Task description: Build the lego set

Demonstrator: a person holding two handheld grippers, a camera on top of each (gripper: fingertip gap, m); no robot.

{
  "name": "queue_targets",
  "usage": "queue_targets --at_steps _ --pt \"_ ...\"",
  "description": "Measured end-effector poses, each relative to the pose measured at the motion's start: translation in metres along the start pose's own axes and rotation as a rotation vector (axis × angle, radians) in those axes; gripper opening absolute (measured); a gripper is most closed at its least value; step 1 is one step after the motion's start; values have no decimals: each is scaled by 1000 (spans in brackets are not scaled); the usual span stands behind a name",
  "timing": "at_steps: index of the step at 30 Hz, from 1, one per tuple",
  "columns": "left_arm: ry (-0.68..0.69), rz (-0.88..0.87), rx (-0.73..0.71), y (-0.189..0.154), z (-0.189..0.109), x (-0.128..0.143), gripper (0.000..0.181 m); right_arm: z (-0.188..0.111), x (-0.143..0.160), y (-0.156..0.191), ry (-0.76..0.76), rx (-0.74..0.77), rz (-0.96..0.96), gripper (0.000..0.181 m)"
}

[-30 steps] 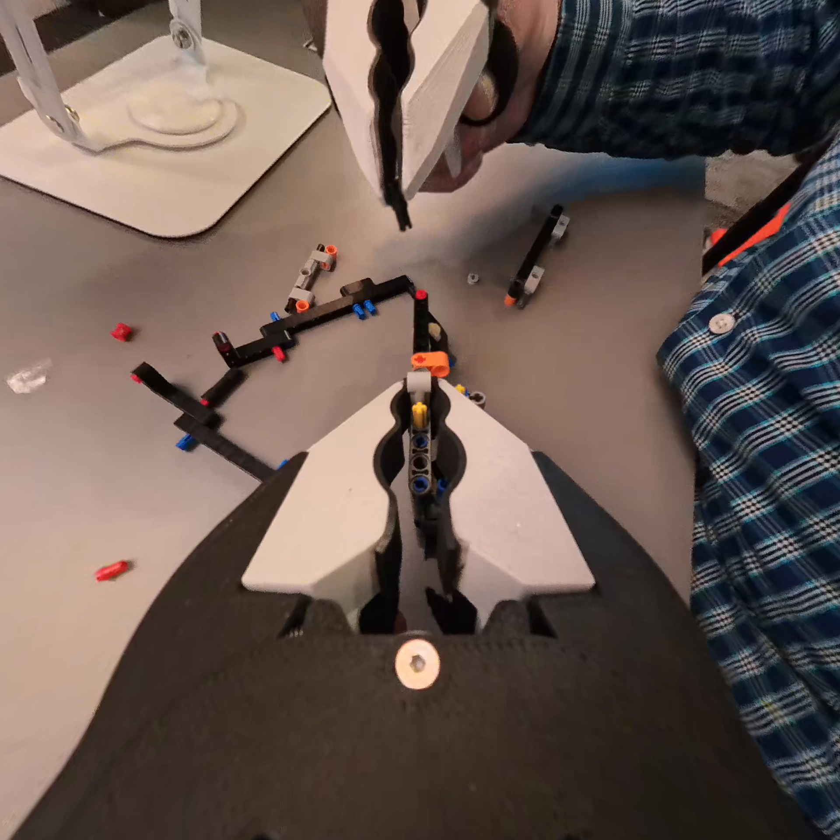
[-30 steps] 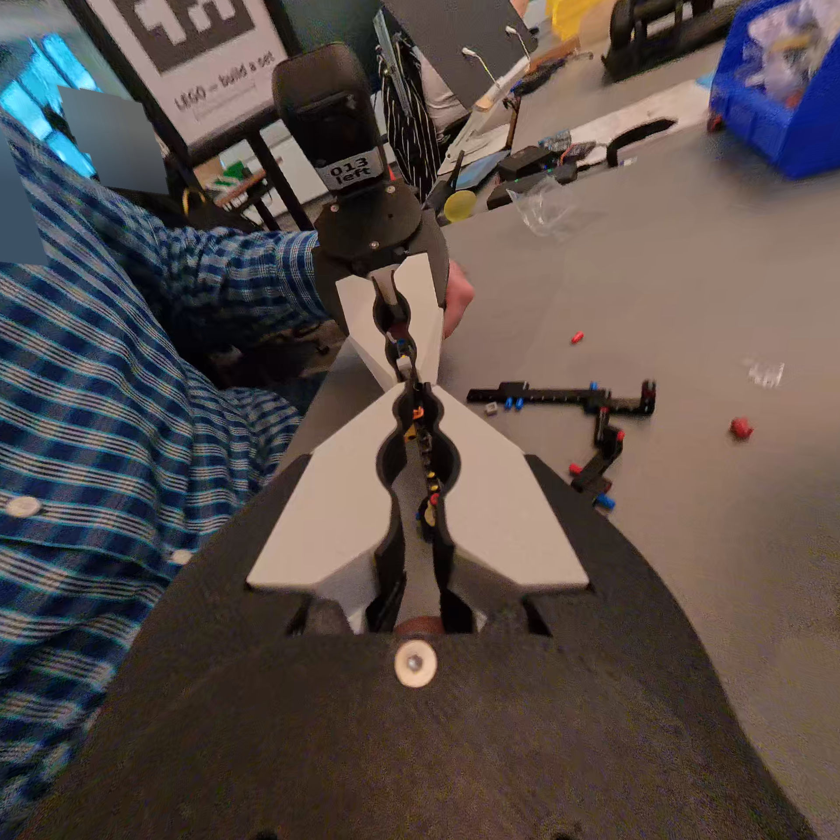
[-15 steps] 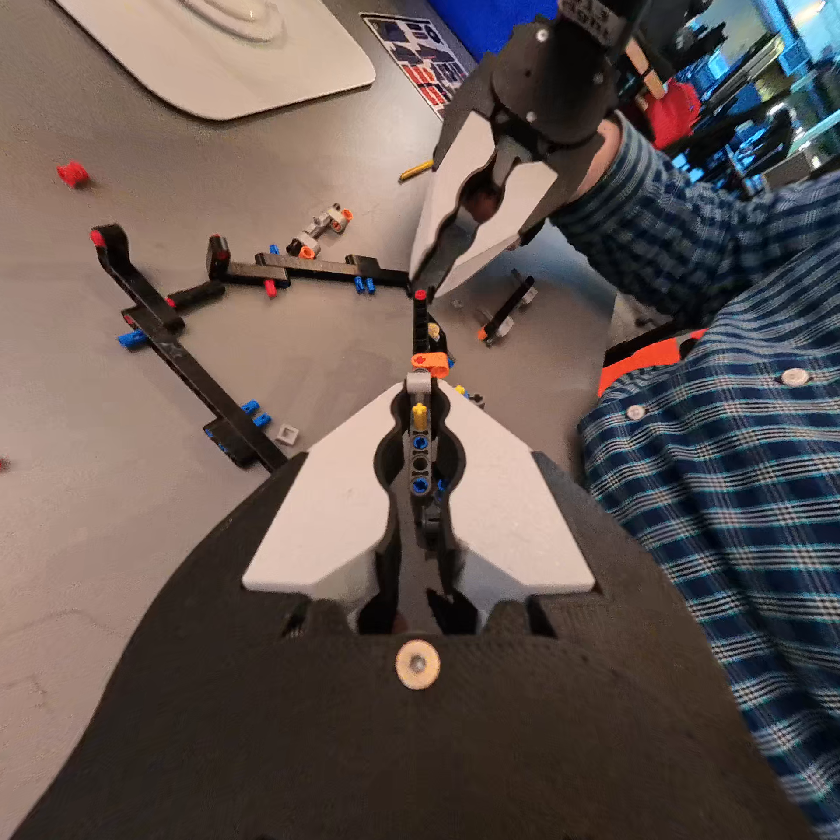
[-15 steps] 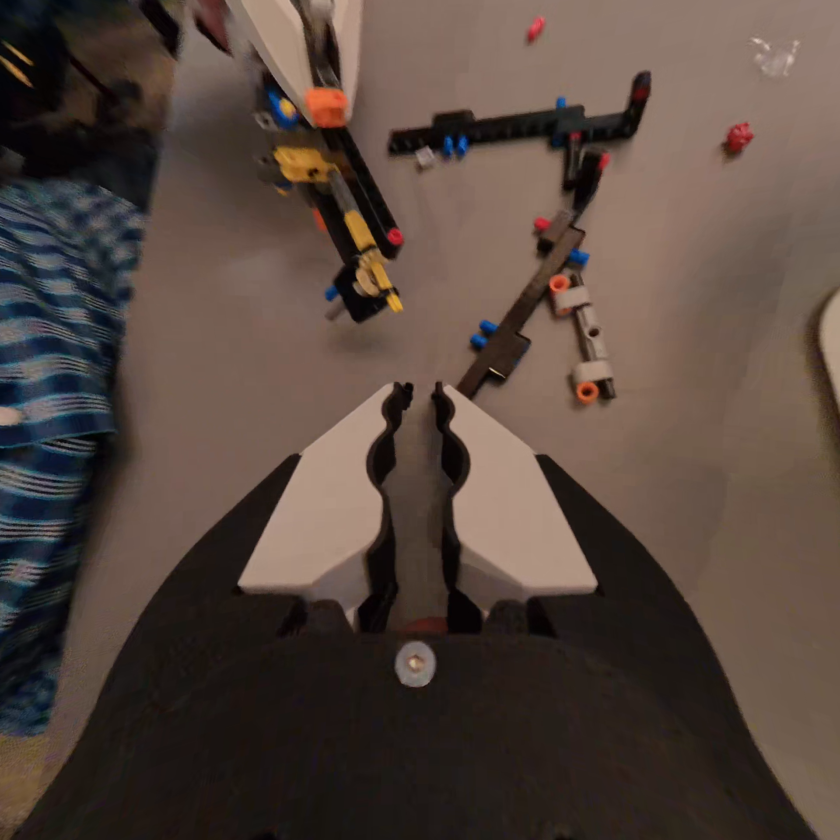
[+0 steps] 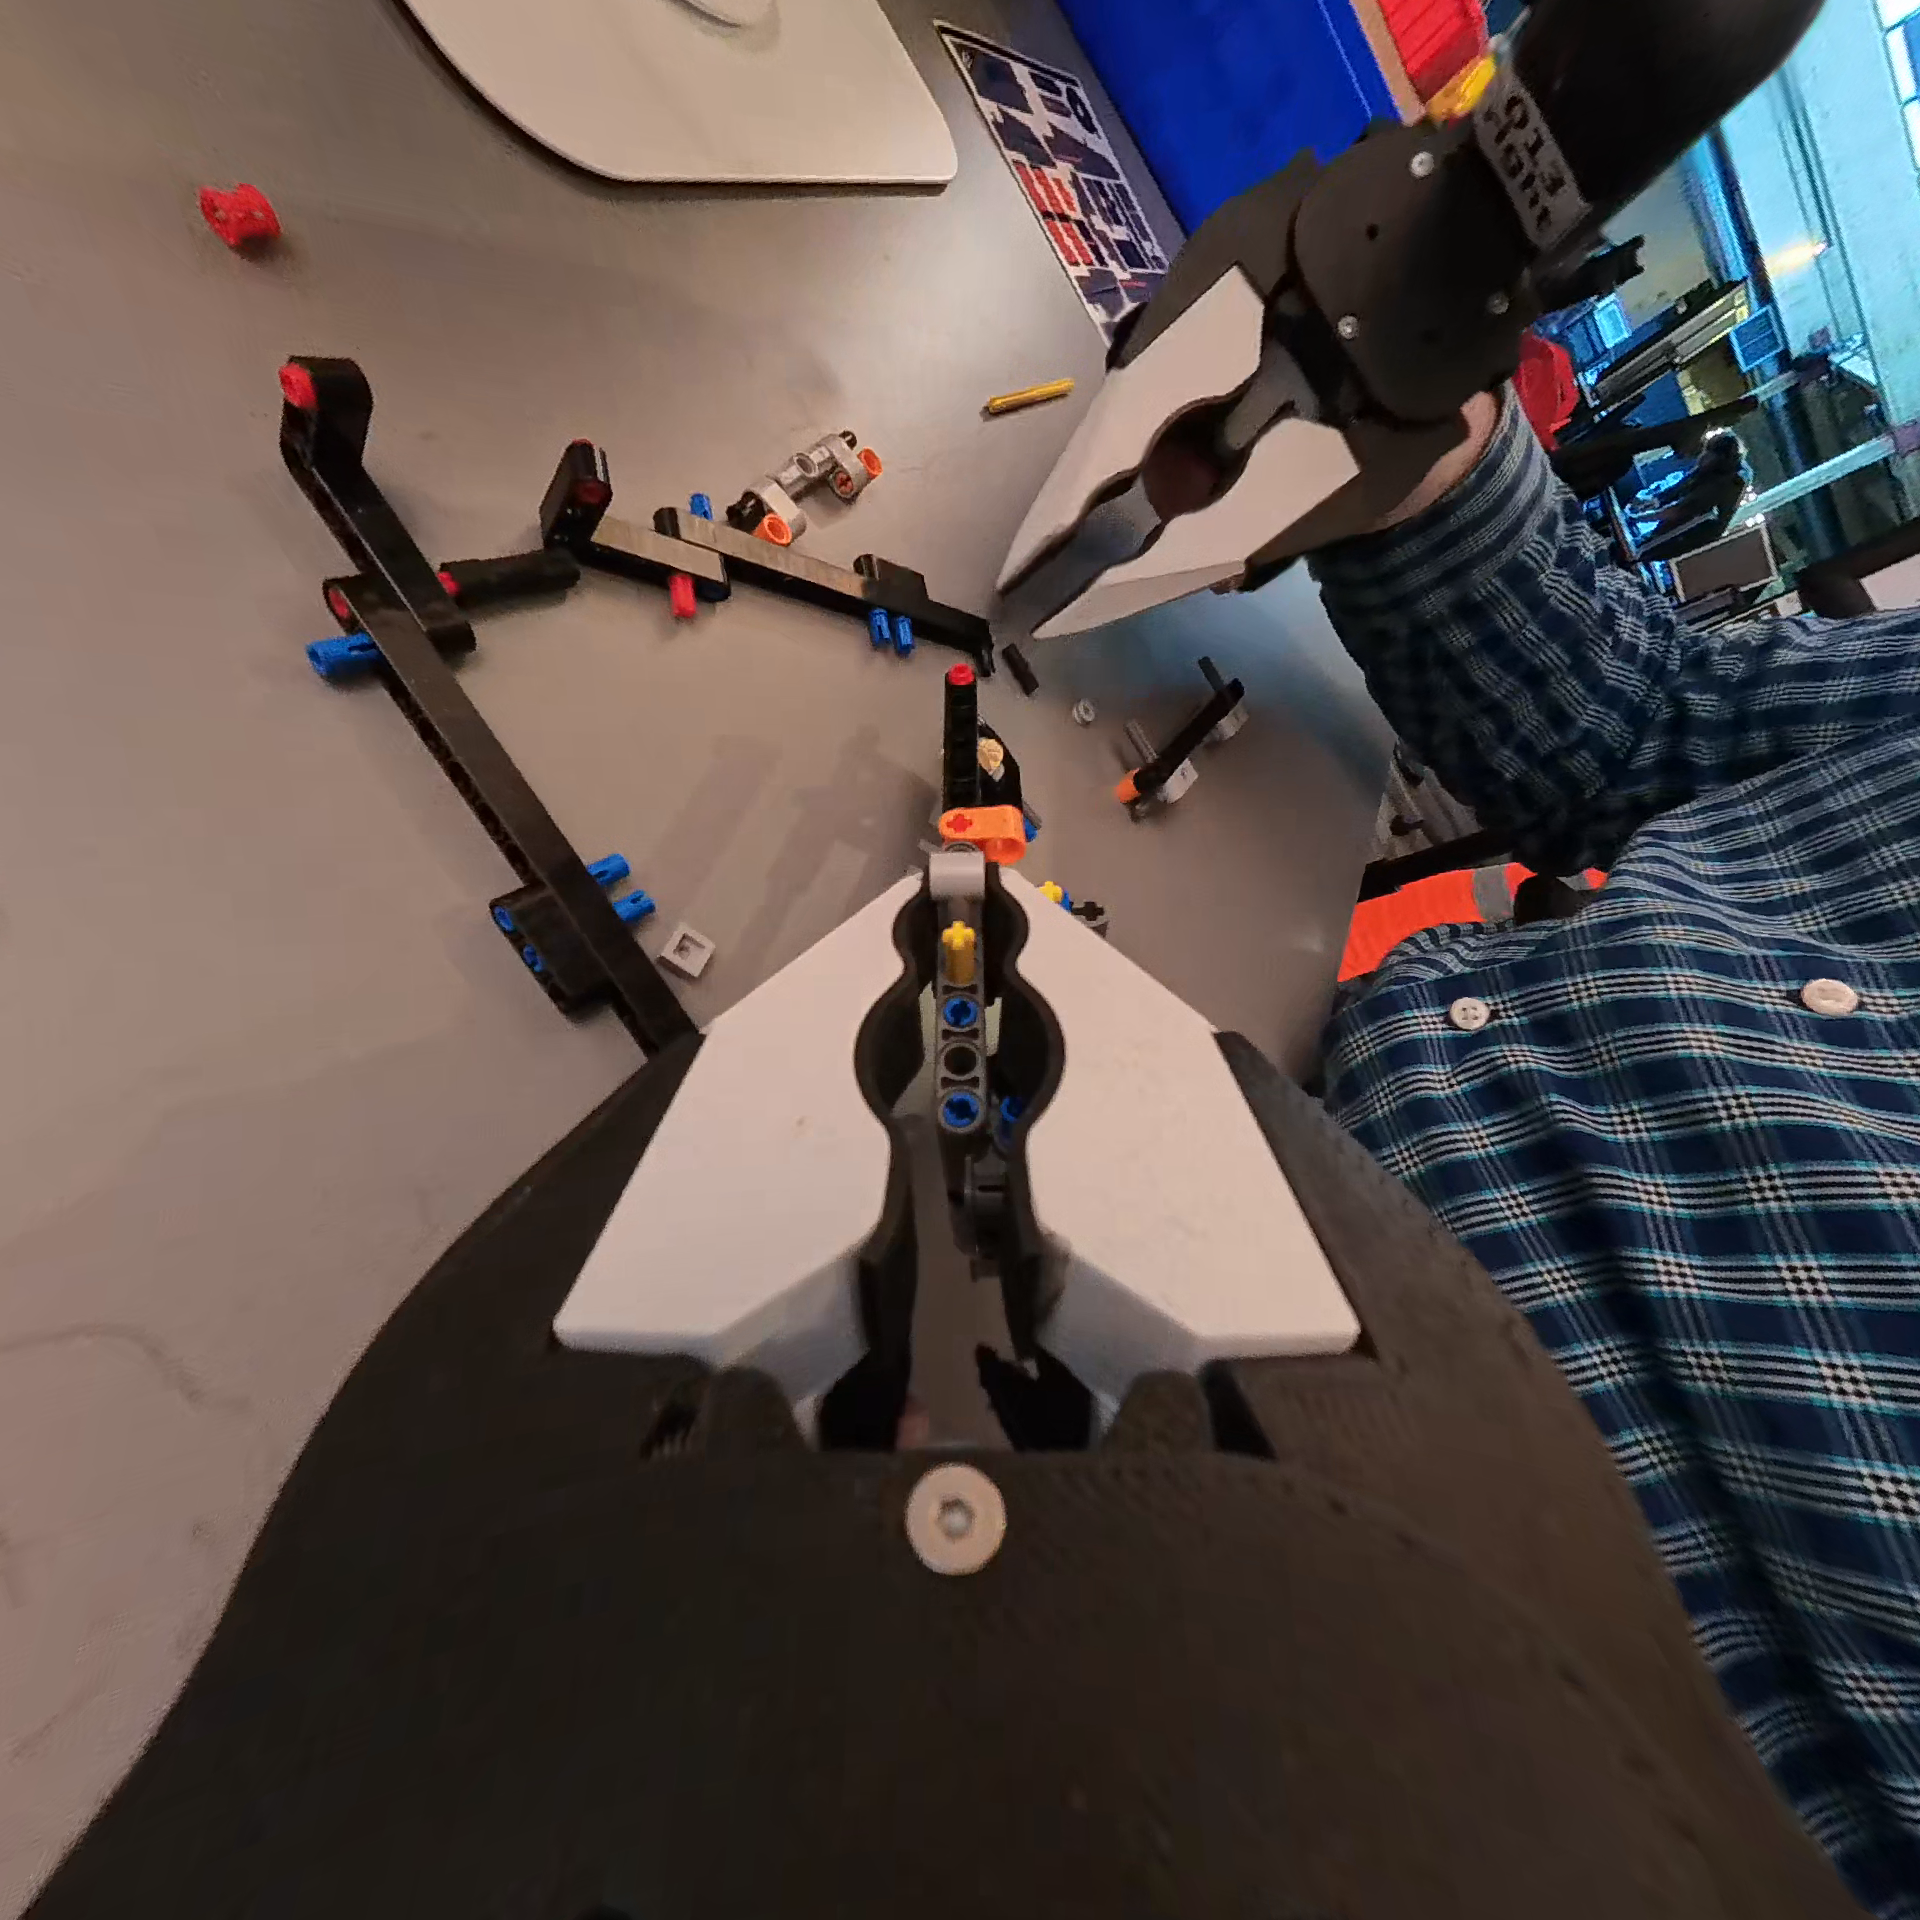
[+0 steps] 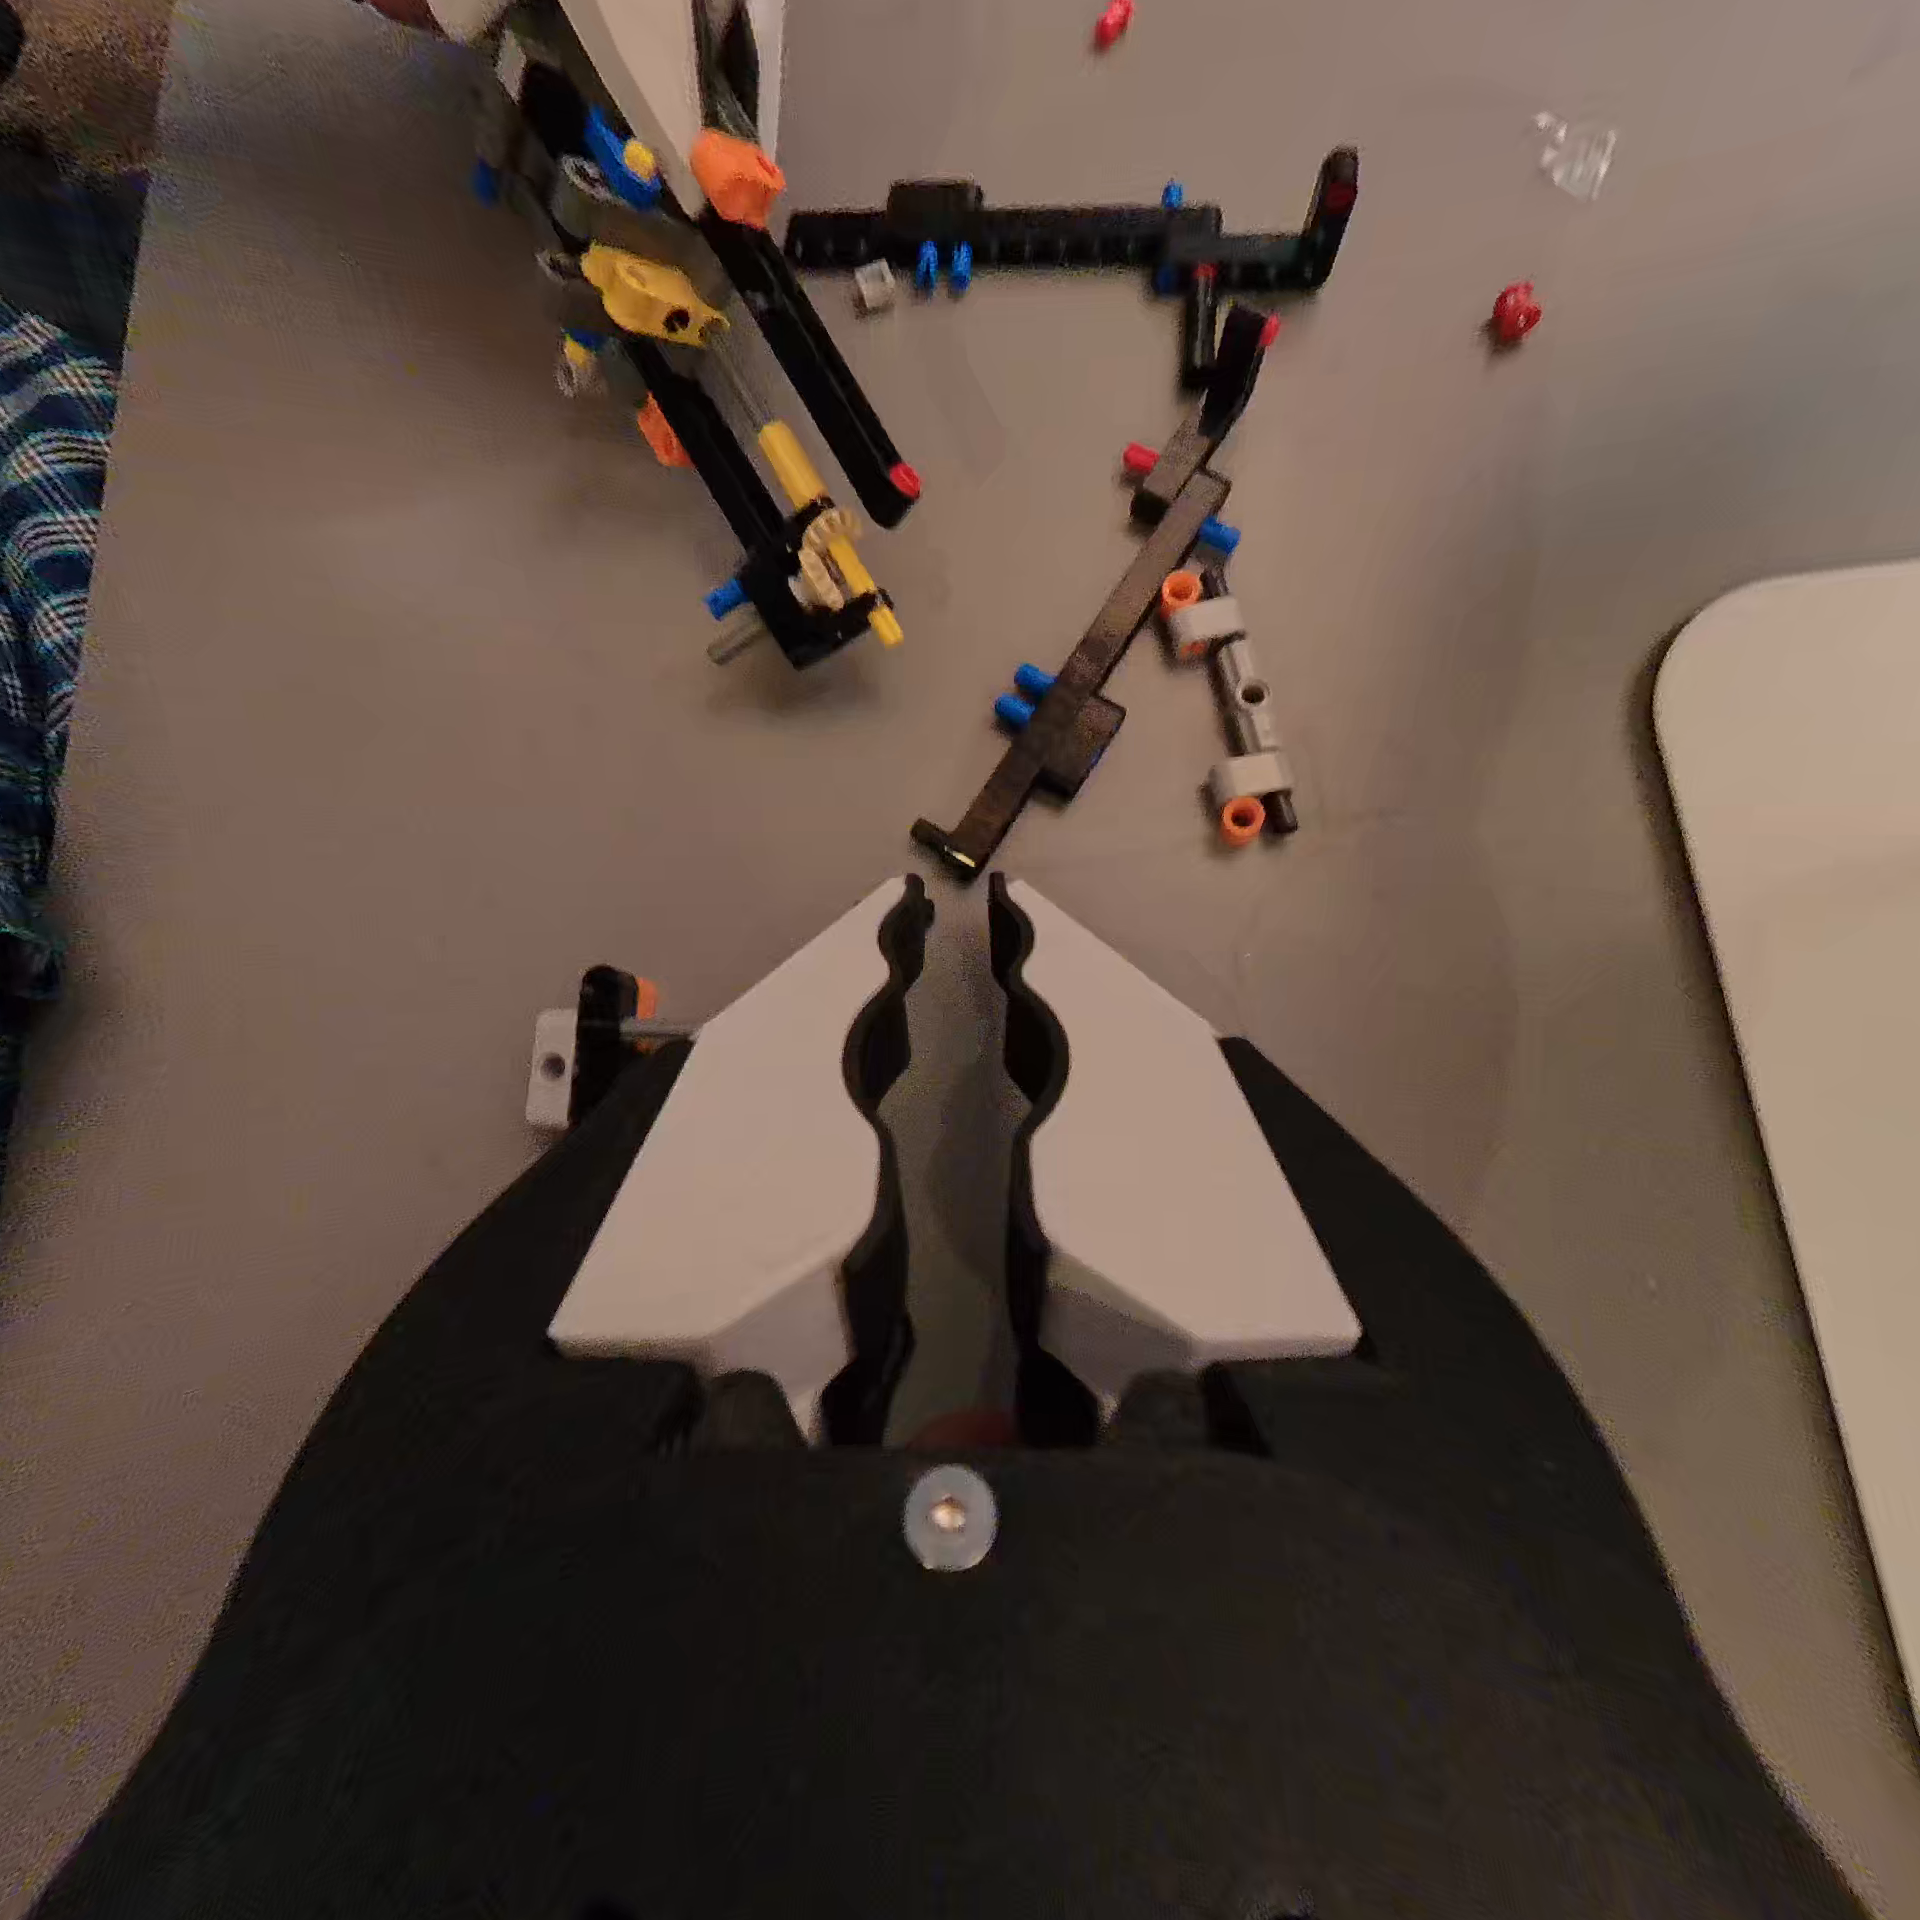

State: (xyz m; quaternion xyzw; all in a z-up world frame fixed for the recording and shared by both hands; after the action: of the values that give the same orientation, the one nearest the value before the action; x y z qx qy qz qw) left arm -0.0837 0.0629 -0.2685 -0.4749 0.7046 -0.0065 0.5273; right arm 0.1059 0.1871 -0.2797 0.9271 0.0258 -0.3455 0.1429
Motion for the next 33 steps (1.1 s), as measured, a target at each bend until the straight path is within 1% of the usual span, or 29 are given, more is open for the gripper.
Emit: queue_targets --at_steps 1,3,5,8,10,12,14,16,18,21,25,27,30,33 --pt "-1 -2 1 0 0 0 6 0 2 -1 5 -1 4 11" --pt "-5 -2 -1 -1 1 0 6 -4 0 -2 -37 -7 17 14" --pt "-12 10 -10 -4 1 -2 6 -11 -9 2 -77 -1 0 17" --pt "-20 46 -31 -9 4 -7 6 -16 -32 19 -153 -21 -49 23" --pt "-5 77 -57 -12 7 -9 6 -10 -51 35 -191 -35 -77 32" --pt "-16 92 -64 -16 9 -13 5 4 -64 45 -186 -27 -90 36" --pt "-18 112 -73 -20 10 -18 6 18 -72 50 -185 -51 -71 37" --pt "-11 155 -102 -23 10 -21 6 27 -76 49 -167 -49 -63 36" --pt "14 200 -136 -26 10 -22 5 31 -78 48 -165 -80 -23 24" --pt "43 254 -174 -29 11 -24 6 29 -80 45 -187 -153 61 23" --pt "69 316 -214 -32 13 -26 6 27 -81 43 -190 -209 122 23" --pt "83 348 -245 -34 13 -28 6 28 -80 44 -183 -212 115 16" --pt "106 379 -265 -35 14 -28 6 29 -79 45 -176 -221 104 14" --pt "116 391 -251 -38 15 -28 6 27 -79 46 -155 -237 64 13"
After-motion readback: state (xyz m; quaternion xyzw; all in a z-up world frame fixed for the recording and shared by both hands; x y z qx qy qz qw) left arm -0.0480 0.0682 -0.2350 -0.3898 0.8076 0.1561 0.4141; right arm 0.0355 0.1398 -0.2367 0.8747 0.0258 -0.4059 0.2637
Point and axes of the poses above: each gripper's, where its closed fingertips meet, z out along the fingers, x out of its underside, y = z × x across the jaws, the point moved 7 cm from there along -z, back along the fingers, and after that the axes turned 13 degrees about z, right-handed, at the moved point
